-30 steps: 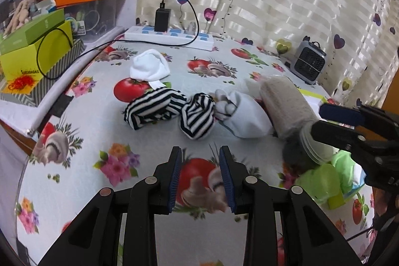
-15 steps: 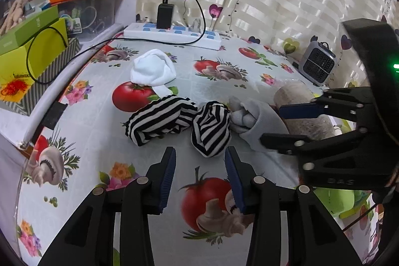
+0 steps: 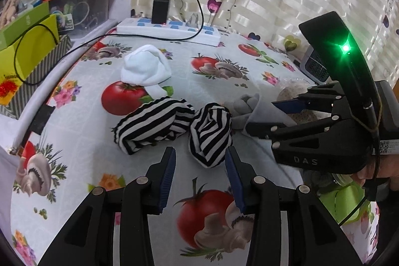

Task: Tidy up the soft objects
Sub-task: 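Grasp black-white striped sock with left tool while right tool grasps white mesh glove, then carry striped sock with left tool while right tool carries glove over the box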

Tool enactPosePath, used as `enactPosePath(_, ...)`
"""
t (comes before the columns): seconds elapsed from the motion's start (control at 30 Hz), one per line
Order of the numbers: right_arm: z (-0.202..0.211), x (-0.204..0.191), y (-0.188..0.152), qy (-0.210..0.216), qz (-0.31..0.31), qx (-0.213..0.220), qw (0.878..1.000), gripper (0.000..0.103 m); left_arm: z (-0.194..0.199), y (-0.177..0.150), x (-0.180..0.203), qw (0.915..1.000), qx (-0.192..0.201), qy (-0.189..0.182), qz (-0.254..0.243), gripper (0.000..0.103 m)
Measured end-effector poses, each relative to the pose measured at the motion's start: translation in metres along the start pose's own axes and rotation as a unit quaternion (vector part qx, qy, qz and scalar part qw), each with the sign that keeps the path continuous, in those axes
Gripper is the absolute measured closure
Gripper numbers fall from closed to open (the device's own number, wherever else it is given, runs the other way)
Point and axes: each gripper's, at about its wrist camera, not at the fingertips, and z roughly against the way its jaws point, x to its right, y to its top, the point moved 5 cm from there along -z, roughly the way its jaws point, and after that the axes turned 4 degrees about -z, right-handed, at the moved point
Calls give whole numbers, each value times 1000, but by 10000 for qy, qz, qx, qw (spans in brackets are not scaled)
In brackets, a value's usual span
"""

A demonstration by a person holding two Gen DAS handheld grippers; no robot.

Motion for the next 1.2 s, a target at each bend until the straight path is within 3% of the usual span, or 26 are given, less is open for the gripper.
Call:
enactPosePath(0.37, 59, 18, -9, 314, -555, 968, 9933, 70, -25, 9, 17, 9998, -134, -47, -111, 63)
enactPosePath(0.7, 102, 20, -33, 681, -799, 1556, 9822, 70, -51, 11, 26, 9982, -386, 351, -287, 63)
enactPosePath(0.73, 106, 20, -36, 702, -810, 1606, 9812, 70, -51, 12, 27, 9981, -361, 392, -325, 64)
enactPosePath(0.8, 113, 21, -43, 706, -854, 1725, 9788, 70, -52, 12, 28, 9976, -345, 469, -362, 80)
enactPosePath(0.9, 123, 23, -52, 745, -962, 1872, 9748, 70, -52, 12, 26, 9973, -330, 571, -335, 88)
enactPosePath(1.2, 149, 31, -88, 975, -1400, 2301, 9581, 70, -22, 6, 32, 9980, -61, 589, -199, 89)
